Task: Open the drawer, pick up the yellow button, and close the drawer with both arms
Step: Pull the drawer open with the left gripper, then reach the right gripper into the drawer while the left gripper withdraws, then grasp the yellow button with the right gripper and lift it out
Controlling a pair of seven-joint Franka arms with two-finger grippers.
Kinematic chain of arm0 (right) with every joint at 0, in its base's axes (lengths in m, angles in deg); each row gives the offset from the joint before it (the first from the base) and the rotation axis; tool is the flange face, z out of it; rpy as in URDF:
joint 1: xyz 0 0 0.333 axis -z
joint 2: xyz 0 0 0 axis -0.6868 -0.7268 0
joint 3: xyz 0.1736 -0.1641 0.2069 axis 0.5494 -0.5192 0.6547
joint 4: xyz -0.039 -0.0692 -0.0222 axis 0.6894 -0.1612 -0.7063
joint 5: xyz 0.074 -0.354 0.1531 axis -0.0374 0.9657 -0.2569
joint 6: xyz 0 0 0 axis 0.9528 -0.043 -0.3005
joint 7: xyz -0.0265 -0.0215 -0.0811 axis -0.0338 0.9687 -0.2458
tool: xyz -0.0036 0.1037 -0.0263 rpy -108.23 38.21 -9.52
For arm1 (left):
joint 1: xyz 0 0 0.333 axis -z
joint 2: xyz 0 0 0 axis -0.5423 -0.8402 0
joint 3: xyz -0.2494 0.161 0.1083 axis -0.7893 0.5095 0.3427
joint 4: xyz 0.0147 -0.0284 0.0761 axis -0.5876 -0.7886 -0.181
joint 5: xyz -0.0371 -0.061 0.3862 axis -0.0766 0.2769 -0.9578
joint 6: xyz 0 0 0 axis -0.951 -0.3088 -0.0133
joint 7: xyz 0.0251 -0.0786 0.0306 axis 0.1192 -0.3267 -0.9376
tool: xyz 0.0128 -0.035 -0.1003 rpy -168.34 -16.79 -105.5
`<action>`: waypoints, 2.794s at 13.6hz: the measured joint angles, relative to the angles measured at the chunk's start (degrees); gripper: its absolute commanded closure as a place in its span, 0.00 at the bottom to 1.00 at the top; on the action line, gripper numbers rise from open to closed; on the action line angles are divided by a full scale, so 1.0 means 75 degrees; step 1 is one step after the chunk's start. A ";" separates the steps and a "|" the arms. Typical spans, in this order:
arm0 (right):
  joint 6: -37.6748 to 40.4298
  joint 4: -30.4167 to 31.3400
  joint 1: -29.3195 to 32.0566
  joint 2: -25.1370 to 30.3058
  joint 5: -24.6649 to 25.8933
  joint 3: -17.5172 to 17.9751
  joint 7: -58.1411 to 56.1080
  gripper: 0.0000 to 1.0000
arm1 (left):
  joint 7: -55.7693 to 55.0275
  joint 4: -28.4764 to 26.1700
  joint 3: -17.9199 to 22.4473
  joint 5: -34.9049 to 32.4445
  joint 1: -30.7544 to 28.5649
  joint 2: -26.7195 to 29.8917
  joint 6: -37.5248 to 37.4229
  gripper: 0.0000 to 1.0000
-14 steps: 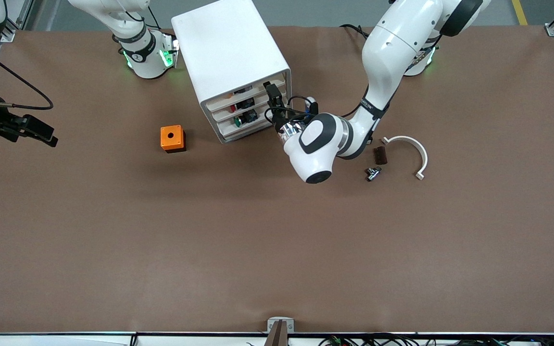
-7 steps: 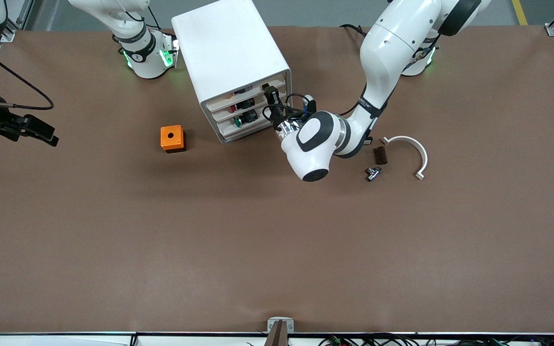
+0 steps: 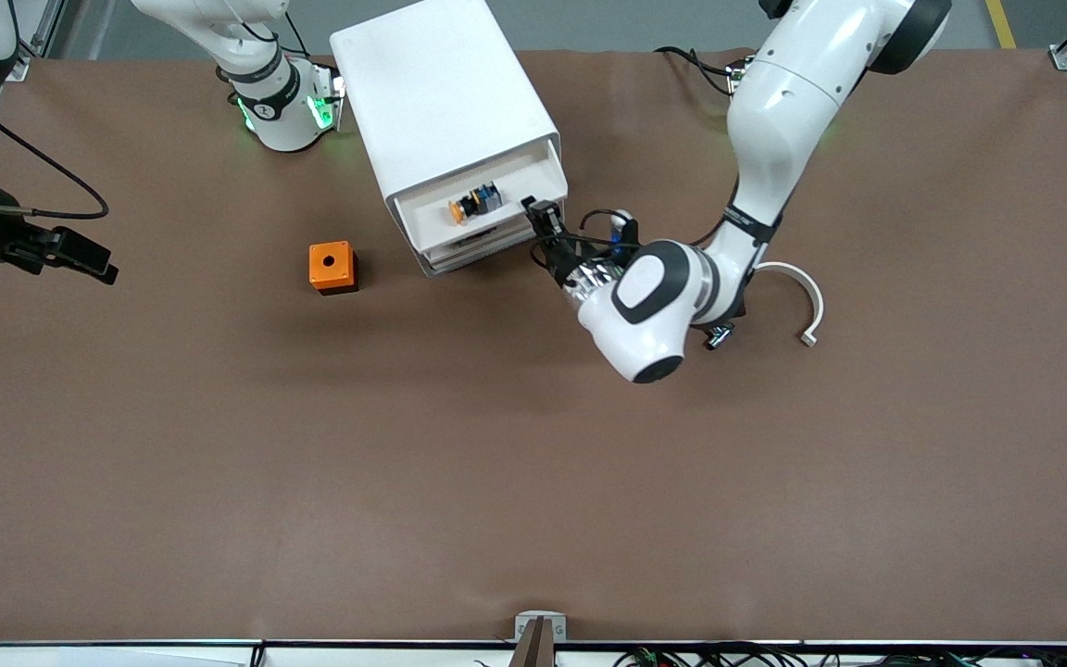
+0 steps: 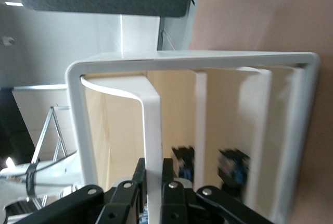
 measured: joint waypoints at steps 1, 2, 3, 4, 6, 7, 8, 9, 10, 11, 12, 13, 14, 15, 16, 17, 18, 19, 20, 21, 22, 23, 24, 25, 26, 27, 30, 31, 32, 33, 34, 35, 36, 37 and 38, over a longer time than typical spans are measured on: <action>0.0029 0.0000 0.0000 -0.0002 0.0000 0.0000 0.0006 0.00 | 0.0055 0.0058 0.0012 -0.0033 -0.0171 -0.0007 0.0001 0.92; 0.0048 0.0000 0.0000 -0.0004 -0.0003 0.0001 0.0021 0.00 | 0.0151 0.0109 0.0022 -0.0039 -0.0305 -0.0022 0.0005 0.81; 0.0055 0.0000 0.0000 -0.0006 -0.0010 0.0006 0.0063 0.00 | 0.0251 0.0152 0.0028 -0.0039 -0.0407 -0.0043 0.0013 0.56; 0.0059 0.0000 -0.0002 -0.0009 -0.0029 0.0013 0.0200 0.00 | 0.0403 0.0197 0.0028 -0.0037 -0.0492 -0.0063 0.0031 0.30; 0.0088 0.0001 -0.0066 -0.0019 -0.0182 0.0040 0.0749 0.00 | 0.0613 0.0257 0.0028 -0.0037 -0.0639 -0.0069 0.0033 0.01; 0.0118 0.0005 -0.0164 -0.0025 -0.0241 0.0049 0.1016 0.00 | 0.0642 0.0293 0.0027 -0.0037 -0.0688 -0.0068 0.0032 0.01; 0.0139 0.0016 -0.0305 -0.0031 -0.0288 0.0057 0.1328 0.00 | 0.0650 0.0341 0.0029 -0.0036 -0.0731 -0.0069 0.0032 0.01; 0.0144 0.0042 -0.0489 -0.0039 -0.0306 0.0062 0.1734 0.00 | 0.0653 0.0409 0.0039 -0.0036 -0.0787 -0.0069 0.0032 0.01; 0.0145 0.0078 -0.0710 -0.0051 -0.0315 0.0067 0.2199 0.00 | 0.0653 0.0497 0.0089 -0.0037 -0.0841 -0.0068 0.0033 0.01; 0.0145 0.0114 -0.0969 -0.0069 -0.0321 0.0075 0.2676 0.00 | 0.0662 0.0606 0.0222 -0.0054 -0.0863 -0.0068 0.0033 0.01; 0.0144 0.0149 -0.1259 -0.0089 -0.0345 0.0083 0.3184 0.00 | 0.0727 0.0740 0.0397 -0.0119 -0.0879 -0.0067 0.0033 0.01; 0.0121 0.0202 -0.1573 -0.0103 -0.0400 0.0089 0.3774 0.00 | 0.0869 0.0864 0.0594 -0.0224 -0.0894 -0.0065 0.0031 0.01; 0.0051 0.0257 -0.1906 -0.0121 -0.0464 0.0099 0.4438 0.00 | 0.1070 0.0952 0.0835 -0.0334 -0.0899 -0.0064 0.0029 0.01; -0.0104 0.0320 -0.2245 -0.0151 -0.0492 0.0106 0.5108 0.00 | 0.1337 0.0997 0.1077 -0.0447 -0.0906 -0.0064 0.0027 0.01; -0.0342 0.0392 -0.2588 -0.0186 -0.0524 0.0112 0.5696 0.00 | 0.1693 0.1018 0.1312 -0.0561 -0.0913 -0.0062 0.0025 0.01; -0.0610 0.0488 -0.2917 -0.0211 -0.0582 0.0121 0.6181 0.00 | 0.2064 0.1033 0.1542 -0.0675 -0.0914 -0.0055 0.0025 0.01; -0.0923 0.0580 -0.3236 -0.0235 -0.0645 0.0126 0.6716 0.00 | 0.2429 0.1044 0.1758 -0.0819 -0.0913 -0.0048 0.0025 0.01; -0.1257 0.0678 -0.3552 -0.0261 -0.0688 0.0133 0.7331 0.00 | 0.2784 0.1057 0.1942 -0.1003 -0.0914 -0.0041 0.0025 0.01; -0.1561 0.0758 -0.3868 -0.0321 -0.0710 0.0139 0.7930 0.00 | 0.3115 0.1080 0.2081 -0.1201 -0.0914 -0.0036 0.0036 0.01; -0.1839 0.0825 -0.4184 -0.0420 -0.0720 0.0143 0.8481 0.00 | 0.3420 0.1134 0.2192 -0.1443 -0.0914 -0.0030 0.0060 0.01; -0.2115 0.0879 -0.4479 -0.0547 -0.0725 0.0147 0.8945 0.00 | 0.3655 0.1211 0.2263 -0.1742 -0.0914 -0.0021 0.0111 0.01; -0.2377 0.0920 -0.4747 -0.0691 -0.0728 0.0146 0.9354 0.00 | 0.3819 0.1296 0.2290 -0.2067 -0.0911 0.0001 0.0240 0.01; -0.2608 0.0962 -0.4988 -0.0826 -0.0728 0.0146 0.9749 0.00 | 0.3932 0.1381 0.2292 -0.2367 -0.0905 0.0040 0.0496 0.01; -0.2801 0.1037 -0.5179 -0.0921 -0.0728 0.0144 1.0064 0.00 | 0.3975 0.1430 0.2292 -0.2571 -0.0893 0.0102 0.0782 0.01; -0.3000 0.1141 -0.5328 -0.0988 -0.0728 0.0144 1.0347 0.00 | 0.3988 0.1451 0.2293 -0.2727 -0.0880 0.0166 0.0999 0.01; -0.3208 0.1263 -0.5441 -0.1028 -0.0728 0.0142 1.0597 0.00 | 0.3994 0.1463 0.2293 -0.2835 -0.0873 0.0211 0.1111 0.01; -0.3754 0.1531 -0.5807 -0.1232 -0.0729 0.0137 1.1121 0.00 | 0.4284 0.1471 0.2293 -0.3263 -0.0869 0.0234 0.1176 0.01; -0.3907 0.1546 -0.5950 -0.1335 -0.0729 0.0137 1.1321 0.00 | 0.4473 0.1471 0.2293 -0.3460 -0.0867 0.0234 0.1178 0.01; -0.3993 0.1550 -0.6069 -0.1436 -0.0729 0.0138 1.1480 0.01 | 0.4644 0.1472 0.2293 -0.3574 -0.0861 0.0234 0.1179 0.01; -0.4056 0.1552 -0.6161 -0.1523 -0.0729 0.0137 1.1612 0.04 | 0.4799 0.1482 0.2292 -0.3616 -0.0842 0.0243 0.1195 0.01; -0.4124 0.1556 -0.6223 -0.1599 -0.0730 0.0136 1.1696 0.11 | 0.4952 0.1495 0.2292 -0.3627 -0.0804 0.0284 0.1236 0.01; -0.4161 0.1558 -0.6277 -0.1664 -0.0730 0.0136 1.1767 0.37 | 0.5064 0.1504 0.2292 -0.3632 -0.0747 0.0364 0.1272 0.01; -0.4178 0.1558 -0.6319 -0.1714 -0.0730 0.0136 1.1788 0.63 | 0.5118 0.1513 0.2293 -0.3636 -0.0681 0.0466 0.1305 0.01; -0.4183 0.1557 -0.6336 -0.1741 -0.0730 0.0134 1.1788 0.76 | 0.5169 0.1514 0.2293 -0.3660 -0.0606 0.0574 0.1331 0.01; -0.4179 0.1551 -0.6335 -0.1741 -0.0730 0.0116 1.1783 0.91 | 0.5317 0.1514 0.2293 -0.3775 -0.0523 0.0653 0.1374 0.01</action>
